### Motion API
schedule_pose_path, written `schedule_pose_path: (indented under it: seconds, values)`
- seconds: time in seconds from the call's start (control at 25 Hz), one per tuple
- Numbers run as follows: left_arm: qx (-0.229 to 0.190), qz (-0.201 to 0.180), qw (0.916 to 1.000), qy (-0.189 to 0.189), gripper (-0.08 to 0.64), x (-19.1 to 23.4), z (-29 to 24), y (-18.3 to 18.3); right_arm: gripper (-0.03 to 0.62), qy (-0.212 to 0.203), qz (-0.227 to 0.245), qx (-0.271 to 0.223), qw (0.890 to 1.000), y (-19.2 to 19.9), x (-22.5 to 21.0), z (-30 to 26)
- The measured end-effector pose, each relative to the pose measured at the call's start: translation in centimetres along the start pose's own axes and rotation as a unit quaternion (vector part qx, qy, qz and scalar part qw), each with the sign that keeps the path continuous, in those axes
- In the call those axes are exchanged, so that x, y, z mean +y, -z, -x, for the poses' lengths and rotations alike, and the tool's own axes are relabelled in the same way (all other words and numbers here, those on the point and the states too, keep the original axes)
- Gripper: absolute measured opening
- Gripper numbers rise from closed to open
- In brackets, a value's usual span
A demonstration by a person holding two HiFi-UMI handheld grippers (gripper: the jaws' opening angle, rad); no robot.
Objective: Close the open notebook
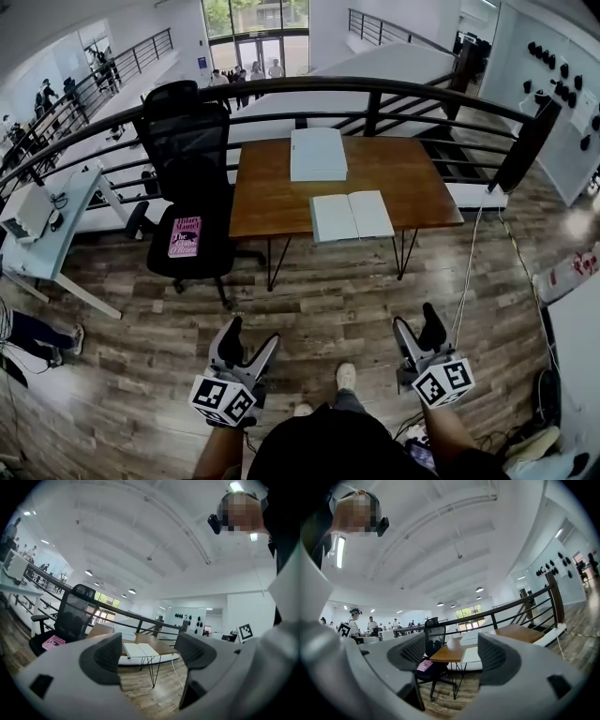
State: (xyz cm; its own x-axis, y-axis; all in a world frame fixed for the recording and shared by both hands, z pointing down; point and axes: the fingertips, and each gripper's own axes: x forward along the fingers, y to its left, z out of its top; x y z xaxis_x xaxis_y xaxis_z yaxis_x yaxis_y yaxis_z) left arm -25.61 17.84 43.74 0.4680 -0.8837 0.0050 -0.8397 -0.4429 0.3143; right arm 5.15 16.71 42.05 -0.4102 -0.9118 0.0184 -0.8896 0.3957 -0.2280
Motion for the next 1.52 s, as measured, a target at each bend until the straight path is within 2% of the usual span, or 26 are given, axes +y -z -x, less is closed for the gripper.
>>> schedule_pose_path:
  seconds: [0.16,0.56,1.08,1.32,1.52]
  values:
    - [-0.011,0.010,0.9998,-0.010,0.385,0.5,-2.2,-0.5,0.322,-0.006,-0.016,-0.007,1.000,-0.3,-2.4,-2.3]
    - [-0.032,-0.005,0.9979,-0.055,0.385,1.7,-8.8,-2.6,0.318,-0.036,-0.036,-0.018,0.999,-2.5,-8.6,-10.3]
    - [-0.028,0.027,0.9947,-0.095,0.383,-1.2,-16.6,0.4,0.302,-0.050,-0.048,-0.002,0.998,-3.6,-18.2,-12.4]
    - [0.001,0.028,0.9953,-0.092,0.382,-1.4,-19.0,1.9,0.285,-0.038,-0.063,0.003,0.997,-3.2,-21.4,-11.8]
    - [0.004,0.035,0.9966,-0.075,0.379,-1.6,-21.1,2.4,0.256,-0.022,-0.089,0.013,0.996,-1.9,-23.3,-11.5]
